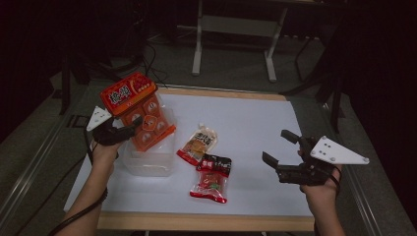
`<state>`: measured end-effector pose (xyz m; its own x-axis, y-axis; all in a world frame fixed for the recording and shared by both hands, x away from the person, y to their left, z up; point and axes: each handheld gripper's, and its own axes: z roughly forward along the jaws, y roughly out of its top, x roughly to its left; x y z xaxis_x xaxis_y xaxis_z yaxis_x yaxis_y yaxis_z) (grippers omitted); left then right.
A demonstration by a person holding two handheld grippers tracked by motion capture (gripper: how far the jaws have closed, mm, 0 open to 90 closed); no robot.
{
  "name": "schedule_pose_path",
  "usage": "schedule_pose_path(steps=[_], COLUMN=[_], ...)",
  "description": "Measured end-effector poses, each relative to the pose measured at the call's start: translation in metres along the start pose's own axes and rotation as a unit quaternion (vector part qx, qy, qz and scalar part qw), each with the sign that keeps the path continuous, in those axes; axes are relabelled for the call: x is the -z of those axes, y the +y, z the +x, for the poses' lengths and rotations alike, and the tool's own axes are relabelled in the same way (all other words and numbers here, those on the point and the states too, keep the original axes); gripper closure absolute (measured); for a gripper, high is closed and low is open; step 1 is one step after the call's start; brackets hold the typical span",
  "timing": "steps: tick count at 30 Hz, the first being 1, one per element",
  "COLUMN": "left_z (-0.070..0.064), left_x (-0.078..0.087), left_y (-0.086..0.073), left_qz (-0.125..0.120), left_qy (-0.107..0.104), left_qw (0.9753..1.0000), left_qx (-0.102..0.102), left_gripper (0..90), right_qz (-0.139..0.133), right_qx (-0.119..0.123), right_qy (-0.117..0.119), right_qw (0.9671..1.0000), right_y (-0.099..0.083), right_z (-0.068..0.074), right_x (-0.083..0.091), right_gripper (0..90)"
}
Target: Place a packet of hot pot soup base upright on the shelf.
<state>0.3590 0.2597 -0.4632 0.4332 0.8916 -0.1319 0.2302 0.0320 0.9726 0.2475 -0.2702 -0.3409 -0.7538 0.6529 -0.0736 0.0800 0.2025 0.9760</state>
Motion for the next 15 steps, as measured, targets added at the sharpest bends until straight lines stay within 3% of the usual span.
schedule_pose_path(steps=[3,5,15], left_z=[0.0,0.001,0.003], left_x=[0.002,0.003,0.019], left_y=[0.002,0.003,0.006], left_qz=[-0.002,0.003,-0.002], left_qy=[0.004,0.009,0.018], left_qw=[1.0,0.9999,0.9996], left_qx=[0.007,0.008,0.02], left_gripper=[14.0,5.6,1.5], right_qz=[0.0,-0.001,-0.003], right_qx=[0.0,0.0,-0.008], right_qy=[0.001,0.002,0.006], right_qw=[1.0,1.0,0.9999], right_y=[0.0,0.0,-0.003], right_z=[0.001,0.001,0.0], right_x=[0.0,0.001,0.0], right_gripper=[13.2,13.2,14.6])
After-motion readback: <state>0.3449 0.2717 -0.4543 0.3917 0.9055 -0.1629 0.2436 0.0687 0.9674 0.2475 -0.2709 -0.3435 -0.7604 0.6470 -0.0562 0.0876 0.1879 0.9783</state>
